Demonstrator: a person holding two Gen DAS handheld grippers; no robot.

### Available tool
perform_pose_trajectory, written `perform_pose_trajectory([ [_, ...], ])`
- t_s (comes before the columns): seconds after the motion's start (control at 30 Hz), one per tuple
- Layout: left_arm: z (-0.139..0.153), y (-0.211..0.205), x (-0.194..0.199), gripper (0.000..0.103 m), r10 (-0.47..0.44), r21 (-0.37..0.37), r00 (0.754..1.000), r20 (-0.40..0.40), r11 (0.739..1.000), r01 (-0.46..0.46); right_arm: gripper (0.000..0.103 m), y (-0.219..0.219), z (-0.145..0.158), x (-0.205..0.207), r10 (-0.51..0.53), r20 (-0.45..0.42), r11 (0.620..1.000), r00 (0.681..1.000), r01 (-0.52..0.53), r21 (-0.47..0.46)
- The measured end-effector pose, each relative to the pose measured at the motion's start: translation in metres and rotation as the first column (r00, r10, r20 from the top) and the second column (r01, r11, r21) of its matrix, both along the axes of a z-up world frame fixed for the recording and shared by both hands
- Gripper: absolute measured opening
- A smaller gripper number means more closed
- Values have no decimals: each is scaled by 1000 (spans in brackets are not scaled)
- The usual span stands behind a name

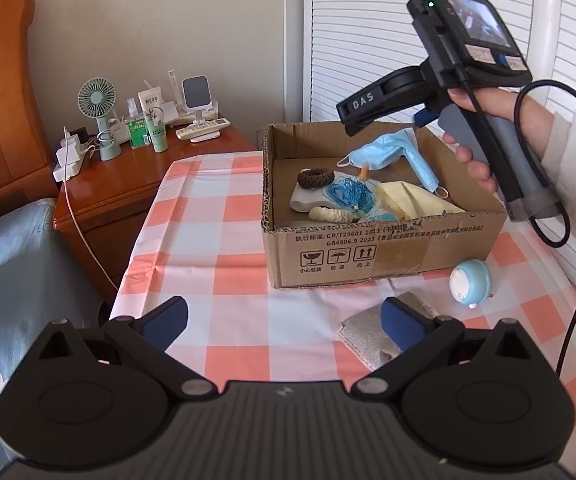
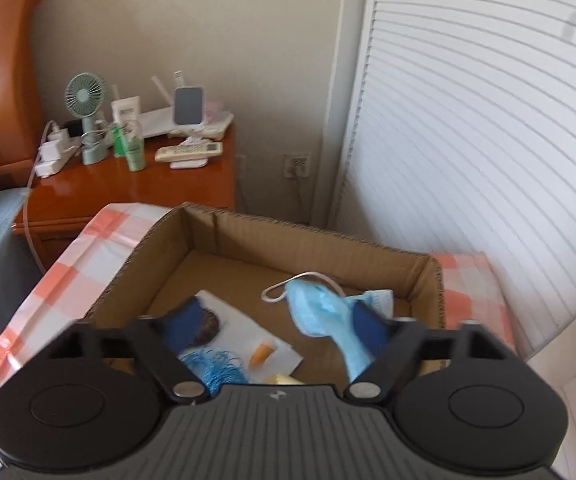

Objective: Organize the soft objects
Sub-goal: 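Carry the cream scrunchie and orange item into the box and release both, then move the left gripper to the grey sachet and close on it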

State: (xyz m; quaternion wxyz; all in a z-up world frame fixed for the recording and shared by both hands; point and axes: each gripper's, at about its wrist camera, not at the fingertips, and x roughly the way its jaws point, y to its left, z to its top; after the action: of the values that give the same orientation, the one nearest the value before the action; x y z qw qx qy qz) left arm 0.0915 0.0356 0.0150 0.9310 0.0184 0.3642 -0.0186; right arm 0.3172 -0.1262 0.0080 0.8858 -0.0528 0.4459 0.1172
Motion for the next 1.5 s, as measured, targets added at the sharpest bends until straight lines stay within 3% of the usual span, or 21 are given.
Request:
perform_pose_trajectory([
  [0.43,5,-1,-7,102,4,-13,1000,15,1000,-3,103,-14,32,-47,39,66,999,997,-38,-6],
  [0.73,10,0,-13,102,10,-34,999,31,999,-9,103,-20,36,-94,37,92,999,995,-38,2],
  [0.97,4,-2,-12,102,17,-24,999,39,1000,-16,103,-40,24,-146,-17,101,1000,995,19,-15],
  [1.13,-8,-7,-3,102,4,-19,1000,11,1000,-4,103,-61,7,-180,-86,50,996,995,85,13],
  [1.5,-42,-48,23,102,-141,0,987,-78,990,141,103,-83,-36,-219,-122,-14,992,992,122,-23],
])
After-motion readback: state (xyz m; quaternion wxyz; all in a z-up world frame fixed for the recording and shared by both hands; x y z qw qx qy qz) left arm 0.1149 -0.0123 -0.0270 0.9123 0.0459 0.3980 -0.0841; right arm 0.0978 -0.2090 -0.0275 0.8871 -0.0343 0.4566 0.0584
